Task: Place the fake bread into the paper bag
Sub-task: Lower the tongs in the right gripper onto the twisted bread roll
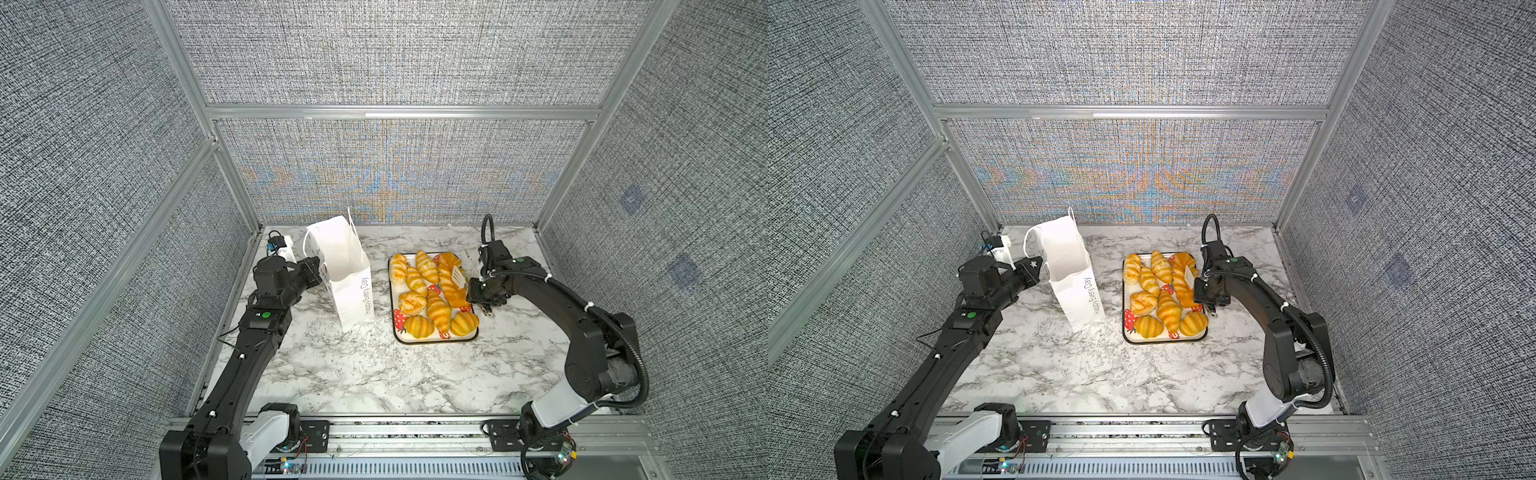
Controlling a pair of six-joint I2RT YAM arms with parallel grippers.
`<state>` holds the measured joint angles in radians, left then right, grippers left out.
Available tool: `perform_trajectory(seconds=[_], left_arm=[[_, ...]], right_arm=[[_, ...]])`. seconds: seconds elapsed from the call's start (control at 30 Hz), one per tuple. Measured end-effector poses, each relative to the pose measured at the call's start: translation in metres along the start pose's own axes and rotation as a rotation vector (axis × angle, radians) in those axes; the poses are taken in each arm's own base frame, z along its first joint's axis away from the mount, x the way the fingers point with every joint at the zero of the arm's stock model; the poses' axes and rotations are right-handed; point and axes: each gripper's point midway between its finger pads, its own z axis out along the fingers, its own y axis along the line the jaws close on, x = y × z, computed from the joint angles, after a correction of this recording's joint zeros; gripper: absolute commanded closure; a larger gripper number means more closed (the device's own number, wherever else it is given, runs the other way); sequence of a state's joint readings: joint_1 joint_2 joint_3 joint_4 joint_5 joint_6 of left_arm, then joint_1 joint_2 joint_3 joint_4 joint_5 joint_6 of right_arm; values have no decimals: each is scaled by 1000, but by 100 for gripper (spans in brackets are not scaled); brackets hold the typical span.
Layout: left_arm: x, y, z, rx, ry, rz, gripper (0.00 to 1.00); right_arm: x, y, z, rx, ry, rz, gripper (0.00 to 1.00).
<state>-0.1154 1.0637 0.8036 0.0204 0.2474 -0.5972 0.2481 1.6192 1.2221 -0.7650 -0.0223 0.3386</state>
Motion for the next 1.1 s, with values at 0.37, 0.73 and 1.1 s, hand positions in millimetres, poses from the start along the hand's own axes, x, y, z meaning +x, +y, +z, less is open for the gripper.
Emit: perform_trajectory(seconds=[0.37,0.73,1.1], left_arm=[[2,-1,-1,6,3,-4,100],[1,-1,-1,7,2,-4,100],[1,-1,-2,8,1,-3,100]], right_arm=[[-3,1,6,-2,-7,1,59],[-1,-2,13,4,11,8,61],[-7,-3,5,-2,-18,13,72]])
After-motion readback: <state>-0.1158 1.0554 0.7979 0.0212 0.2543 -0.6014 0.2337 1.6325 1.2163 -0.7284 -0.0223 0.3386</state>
